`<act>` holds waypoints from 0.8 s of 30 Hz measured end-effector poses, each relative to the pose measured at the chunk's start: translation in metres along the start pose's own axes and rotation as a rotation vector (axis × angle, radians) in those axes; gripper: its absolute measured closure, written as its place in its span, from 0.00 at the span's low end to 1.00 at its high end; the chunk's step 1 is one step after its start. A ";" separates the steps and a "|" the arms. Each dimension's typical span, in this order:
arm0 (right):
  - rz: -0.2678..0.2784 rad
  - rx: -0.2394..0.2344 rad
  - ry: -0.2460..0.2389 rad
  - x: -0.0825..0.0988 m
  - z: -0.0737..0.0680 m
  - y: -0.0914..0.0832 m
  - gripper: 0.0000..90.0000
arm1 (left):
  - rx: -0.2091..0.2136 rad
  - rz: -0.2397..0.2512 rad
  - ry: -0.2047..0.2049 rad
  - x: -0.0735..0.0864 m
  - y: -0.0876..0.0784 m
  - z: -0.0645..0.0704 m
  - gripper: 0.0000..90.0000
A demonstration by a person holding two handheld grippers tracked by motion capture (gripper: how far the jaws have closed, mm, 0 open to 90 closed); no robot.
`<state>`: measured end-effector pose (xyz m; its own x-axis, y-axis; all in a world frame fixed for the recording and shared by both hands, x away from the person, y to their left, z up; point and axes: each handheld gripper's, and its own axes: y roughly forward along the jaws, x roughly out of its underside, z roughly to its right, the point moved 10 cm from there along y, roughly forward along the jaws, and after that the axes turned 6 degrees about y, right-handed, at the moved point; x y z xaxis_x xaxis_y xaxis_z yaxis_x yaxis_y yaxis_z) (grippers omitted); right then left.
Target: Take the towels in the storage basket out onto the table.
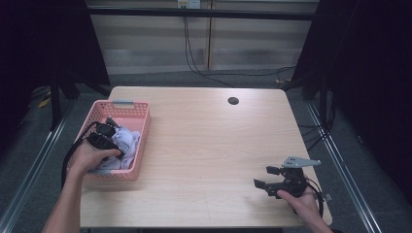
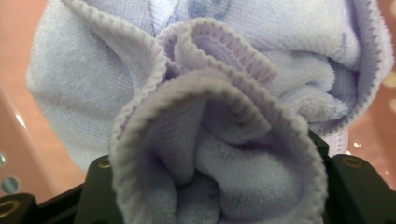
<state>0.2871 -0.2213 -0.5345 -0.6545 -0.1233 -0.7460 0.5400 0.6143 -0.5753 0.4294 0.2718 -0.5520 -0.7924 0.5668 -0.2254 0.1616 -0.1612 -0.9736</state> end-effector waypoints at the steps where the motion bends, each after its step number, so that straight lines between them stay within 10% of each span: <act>1: -0.001 -0.004 0.006 0.000 0.000 0.000 0.20 | 0.006 0.003 -0.003 0.000 -0.001 0.000 0.45; 12: -0.004 -0.006 0.012 0.000 0.000 0.000 0.20 | 0.120 0.121 -0.092 0.003 -0.011 -0.008 0.48; 24: -0.008 0.003 0.026 0.000 0.001 0.001 0.20 | 0.138 0.207 -0.125 0.003 -0.028 -0.014 0.49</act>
<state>0.2884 -0.2219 -0.5351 -0.6720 -0.1080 -0.7326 0.5363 0.6113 -0.5820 0.4307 0.2894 -0.5264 -0.8187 0.4073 -0.4047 0.2533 -0.3763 -0.8912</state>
